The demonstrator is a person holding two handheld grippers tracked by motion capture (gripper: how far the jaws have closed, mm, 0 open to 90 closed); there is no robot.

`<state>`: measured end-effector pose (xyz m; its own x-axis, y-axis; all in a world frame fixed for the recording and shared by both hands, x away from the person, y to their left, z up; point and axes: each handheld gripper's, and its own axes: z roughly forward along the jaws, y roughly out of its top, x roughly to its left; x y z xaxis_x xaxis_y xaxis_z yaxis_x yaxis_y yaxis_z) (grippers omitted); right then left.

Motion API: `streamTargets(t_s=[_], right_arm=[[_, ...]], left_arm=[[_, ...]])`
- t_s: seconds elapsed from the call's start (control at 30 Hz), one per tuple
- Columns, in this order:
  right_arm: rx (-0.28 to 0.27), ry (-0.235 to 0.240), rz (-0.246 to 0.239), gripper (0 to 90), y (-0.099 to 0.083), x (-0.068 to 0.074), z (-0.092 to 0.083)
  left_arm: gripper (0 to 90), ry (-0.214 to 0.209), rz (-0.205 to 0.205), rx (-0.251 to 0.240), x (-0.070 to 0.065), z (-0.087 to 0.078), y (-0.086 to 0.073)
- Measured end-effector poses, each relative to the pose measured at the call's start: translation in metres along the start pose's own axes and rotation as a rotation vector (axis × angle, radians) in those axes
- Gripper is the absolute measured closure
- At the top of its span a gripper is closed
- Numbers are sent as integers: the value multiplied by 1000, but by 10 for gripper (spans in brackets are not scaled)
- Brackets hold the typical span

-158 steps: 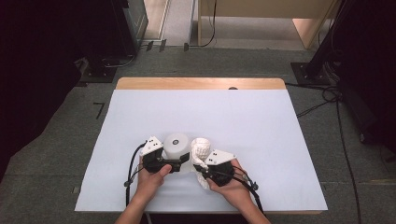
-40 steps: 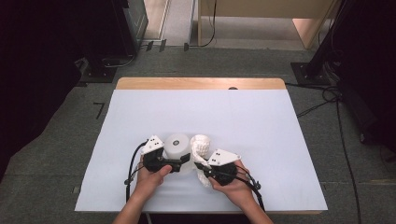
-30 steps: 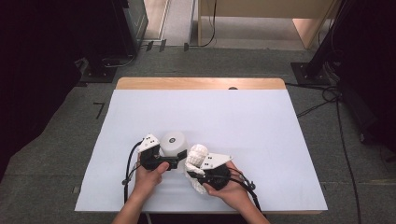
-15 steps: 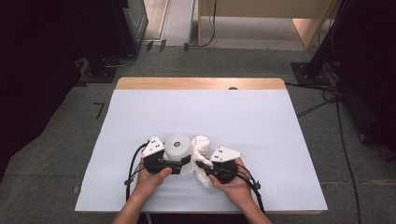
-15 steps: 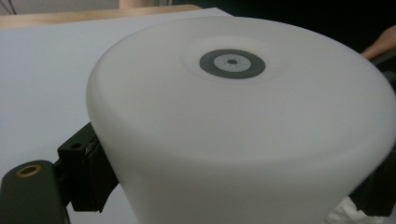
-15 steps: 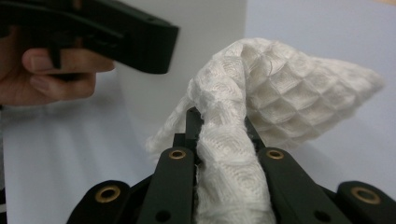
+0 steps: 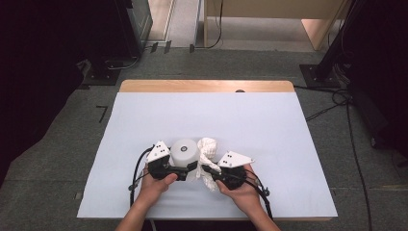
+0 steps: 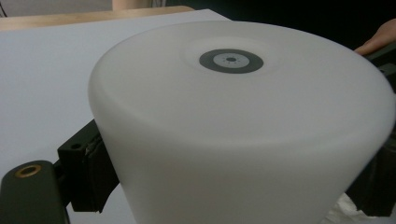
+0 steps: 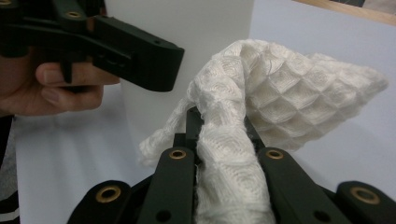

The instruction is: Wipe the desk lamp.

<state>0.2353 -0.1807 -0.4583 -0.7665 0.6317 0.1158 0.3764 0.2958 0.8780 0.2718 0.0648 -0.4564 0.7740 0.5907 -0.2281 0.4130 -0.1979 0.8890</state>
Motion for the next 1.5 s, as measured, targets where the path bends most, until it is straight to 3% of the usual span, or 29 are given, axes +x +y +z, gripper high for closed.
streamTargets(t_s=[0.17, 0.33, 0.5, 0.53, 0.57, 0.63, 0.8, 0.9, 1.0, 1.1, 1.2, 1.3, 1.33, 1.37, 1.43, 1.5], right_arm=[[-10, -41, -5, 812, 1, -2, -2], [-58, -73, -17, 812, 4, -5, -11], [-126, -94, -64, 812, 10, -1, -21], [-136, -102, -73, 811, 11, -1, -23], [-140, -108, -73, 810, 11, -1, -23], [-141, -136, -72, 806, 12, -3, -24], [-131, -183, -3, 805, 6, -17, -26], [-126, -179, 34, 804, 4, -22, -25], [-115, -169, 39, 803, 3, -22, -23], [-109, -174, 38, 802, 3, -23, -23], [-102, -179, 44, 802, 2, -24, -23], [-99, -181, 60, 802, 0, -26, -22], [-98, -185, 57, 802, -1, -27, -22], [-97, -185, 56, 802, -1, -27, -22], [-94, -184, 52, 802, -1, -26, -21], [-91, -188, 45, 800, -1, -26, -21]], left_arm=[[87, -34, 52, 34, -6, 4, -1], [86, -24, 121, 64, -15, 10, -3], [86, -4, 181, 71, -21, 11, -4], [86, 7, 200, 73, -22, 11, -4], [86, 41, 236, 72, -24, 12, -4], [86, 93, 266, 63, -25, 11, -4], [85, 142, 286, 48, -14, 8, -5], [82, 143, 255, 48, -9, 7, -5], [52, 185, 244, 45, -9, 5, -5], [0, 227, 159, 6, -13, 0, -11], [0, 293, 78, -10, -21, 2, -17], [0, 393, 76, -19, -34, 12, -18], [0, 407, 70, -17, -35, 14, -18], [0, 449, 53, -2, -36, 18, -16], [9, 452, 15, 24, -33, 21, -15], [34, 422, -12, 17, -32, 19, -15]])
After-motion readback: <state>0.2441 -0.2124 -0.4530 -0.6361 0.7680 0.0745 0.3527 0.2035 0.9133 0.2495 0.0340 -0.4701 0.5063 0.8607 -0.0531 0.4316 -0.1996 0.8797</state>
